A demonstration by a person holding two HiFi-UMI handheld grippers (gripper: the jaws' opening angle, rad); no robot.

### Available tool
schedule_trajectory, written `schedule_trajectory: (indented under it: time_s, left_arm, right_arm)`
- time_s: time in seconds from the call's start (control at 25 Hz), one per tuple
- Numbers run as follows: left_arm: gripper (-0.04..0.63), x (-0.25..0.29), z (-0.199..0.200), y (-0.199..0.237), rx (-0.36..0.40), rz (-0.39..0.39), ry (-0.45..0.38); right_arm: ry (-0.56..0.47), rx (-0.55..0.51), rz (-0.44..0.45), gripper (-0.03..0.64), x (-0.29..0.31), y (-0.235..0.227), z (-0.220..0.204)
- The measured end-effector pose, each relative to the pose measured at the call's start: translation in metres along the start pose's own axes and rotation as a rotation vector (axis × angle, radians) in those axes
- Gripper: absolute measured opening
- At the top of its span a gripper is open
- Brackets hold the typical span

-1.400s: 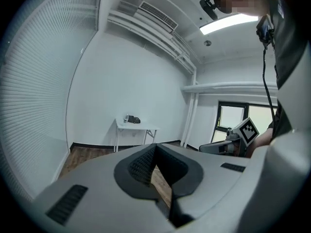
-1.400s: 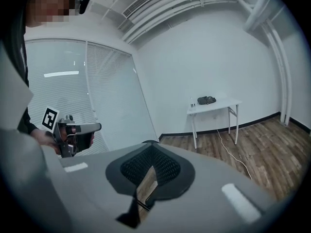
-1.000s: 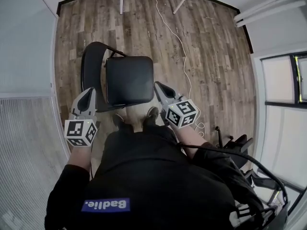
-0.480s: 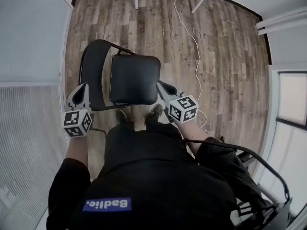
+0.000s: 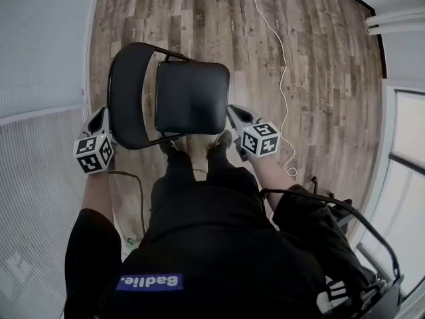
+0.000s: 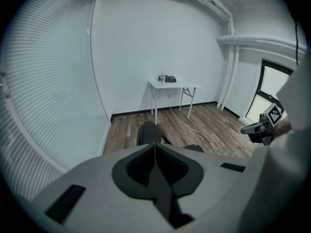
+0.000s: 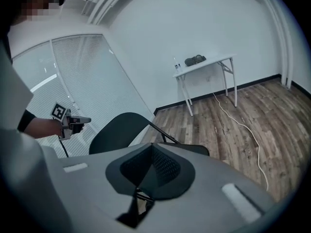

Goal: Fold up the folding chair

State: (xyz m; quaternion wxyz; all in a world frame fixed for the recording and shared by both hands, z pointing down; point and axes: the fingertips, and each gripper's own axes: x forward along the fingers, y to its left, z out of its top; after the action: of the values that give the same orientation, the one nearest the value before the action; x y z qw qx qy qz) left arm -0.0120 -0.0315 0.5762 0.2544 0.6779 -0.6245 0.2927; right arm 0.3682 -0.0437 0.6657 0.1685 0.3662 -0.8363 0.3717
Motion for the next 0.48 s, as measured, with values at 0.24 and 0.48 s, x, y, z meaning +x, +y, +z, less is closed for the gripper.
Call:
schedule_trajectory:
  time_s: [0.24, 0.48]
  left_arm:
    - [0.019, 0.040, -0.021, 0.021, 0.025, -0.022, 0.110]
    - [0.104, 0.070, -0.038, 0.028, 0.021, -0.039, 0.186]
  right_arm:
    - [0.020, 0.107, -0.056, 0.003, 0.043, -0.031, -0.027]
    - [0.070, 0.181, -0.099, 0.029, 0.070, -0.067, -0.059]
